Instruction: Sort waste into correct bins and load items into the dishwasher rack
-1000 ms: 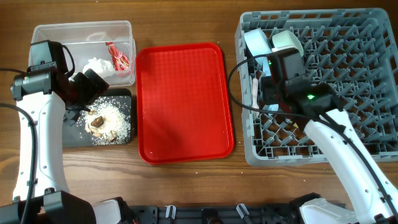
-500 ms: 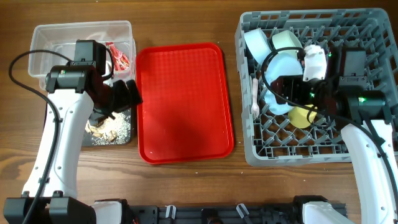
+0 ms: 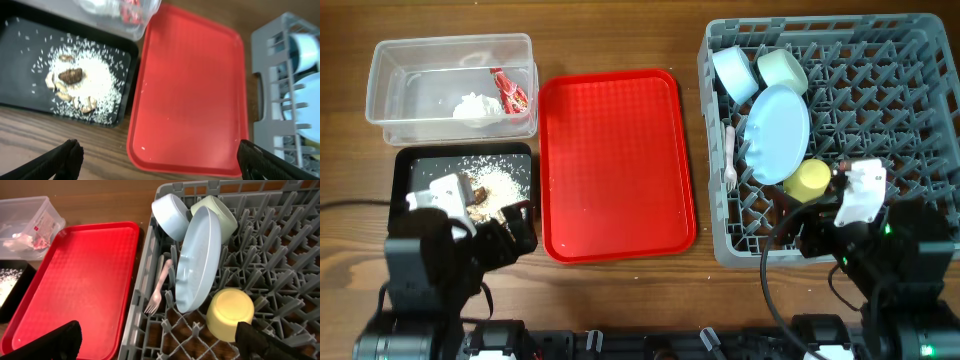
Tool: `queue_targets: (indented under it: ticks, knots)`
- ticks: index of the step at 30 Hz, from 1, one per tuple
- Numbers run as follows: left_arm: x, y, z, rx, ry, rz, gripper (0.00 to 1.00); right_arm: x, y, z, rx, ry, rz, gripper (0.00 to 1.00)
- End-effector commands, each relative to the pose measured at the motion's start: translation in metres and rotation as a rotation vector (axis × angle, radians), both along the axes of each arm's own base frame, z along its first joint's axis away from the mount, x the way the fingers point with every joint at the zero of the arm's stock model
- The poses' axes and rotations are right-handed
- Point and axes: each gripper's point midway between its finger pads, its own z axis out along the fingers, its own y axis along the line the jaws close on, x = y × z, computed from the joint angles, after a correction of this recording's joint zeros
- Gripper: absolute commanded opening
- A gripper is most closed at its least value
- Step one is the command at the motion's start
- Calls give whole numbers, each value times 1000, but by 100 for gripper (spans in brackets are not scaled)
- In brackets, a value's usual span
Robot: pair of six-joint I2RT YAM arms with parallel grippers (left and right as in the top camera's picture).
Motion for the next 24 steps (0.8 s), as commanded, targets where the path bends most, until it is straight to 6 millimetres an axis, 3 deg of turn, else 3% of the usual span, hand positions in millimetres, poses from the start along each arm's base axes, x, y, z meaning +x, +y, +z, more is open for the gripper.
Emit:
queue_targets:
  ticks: [1,16,21,24]
  knots:
    - [-9,-1,8,11,-62,-18,100,-3,-4,-5,-15,11,-19,100]
    - [-10,-1,9,11,-67,-18,100,0,-6,-5,-37,4,-17,100]
    - [-10,-1,9,11,-67,-18,100,-4,1,26,-88,-244,40,100]
    - [-10,-1,9,11,-67,-18,100,-8,5,32,-83,-381,50,100]
